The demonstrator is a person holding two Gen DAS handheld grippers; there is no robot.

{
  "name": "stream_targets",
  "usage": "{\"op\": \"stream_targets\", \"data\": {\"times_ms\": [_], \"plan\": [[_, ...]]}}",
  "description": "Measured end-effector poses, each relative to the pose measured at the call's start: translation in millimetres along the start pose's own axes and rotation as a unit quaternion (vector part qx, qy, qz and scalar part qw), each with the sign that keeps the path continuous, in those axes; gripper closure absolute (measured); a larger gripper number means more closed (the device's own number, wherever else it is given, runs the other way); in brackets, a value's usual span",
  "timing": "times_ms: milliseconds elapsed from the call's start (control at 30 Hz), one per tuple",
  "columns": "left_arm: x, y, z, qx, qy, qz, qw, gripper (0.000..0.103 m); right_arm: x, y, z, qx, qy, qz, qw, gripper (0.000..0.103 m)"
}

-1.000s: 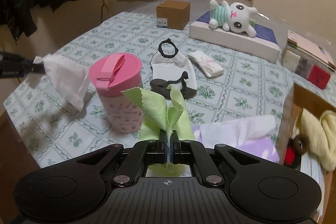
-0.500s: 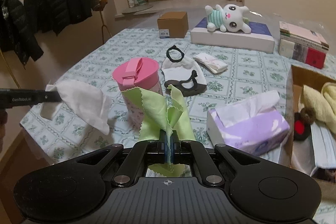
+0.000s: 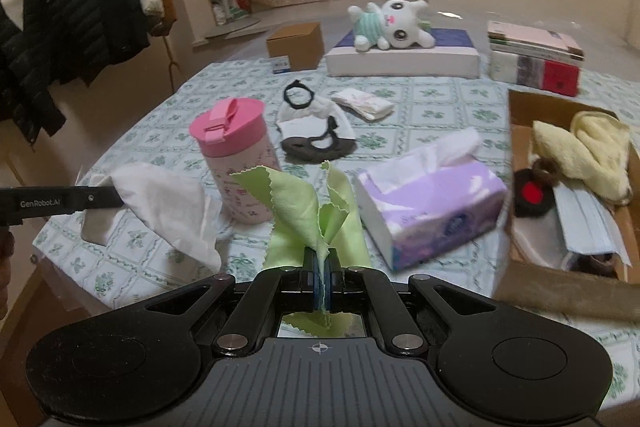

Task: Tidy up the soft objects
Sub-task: 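Carry the white cloth with the left gripper toward the box while the right gripper carries the green cloth, then lower the white cloth into the box with the left gripper while the right gripper follows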

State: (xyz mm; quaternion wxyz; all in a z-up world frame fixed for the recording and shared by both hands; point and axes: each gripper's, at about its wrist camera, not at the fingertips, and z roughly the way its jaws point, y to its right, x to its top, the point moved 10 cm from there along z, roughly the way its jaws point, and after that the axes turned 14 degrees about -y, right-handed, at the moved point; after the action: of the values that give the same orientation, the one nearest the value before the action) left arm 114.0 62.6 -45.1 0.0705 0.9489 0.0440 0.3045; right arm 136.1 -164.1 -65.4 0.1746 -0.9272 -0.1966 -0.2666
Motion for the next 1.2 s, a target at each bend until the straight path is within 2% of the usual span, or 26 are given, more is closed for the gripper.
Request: {"op": "stream_targets", "data": {"times_ms": [367,800,1200], "plan": [[9.4,85.4,4.3,-0.059,-0.004,0.056,0.9967,0.093,-13.0,53.1,-35.5,-0.035,0.025,0.051,0.998,0.1],[31.8,210.4,16.5,-0.142,-0.006,0.137,0.9803,0.093,-26.5,126.6,-82.5,-0.109,0.045,0.108,0.987,0.1],[48.0,279.1,41.5,-0.172,-0.02,0.166,0.9709,0.093,-29.0,184.2,-101.4,-0.163,0.047,0.131,0.977,0.1]]}}
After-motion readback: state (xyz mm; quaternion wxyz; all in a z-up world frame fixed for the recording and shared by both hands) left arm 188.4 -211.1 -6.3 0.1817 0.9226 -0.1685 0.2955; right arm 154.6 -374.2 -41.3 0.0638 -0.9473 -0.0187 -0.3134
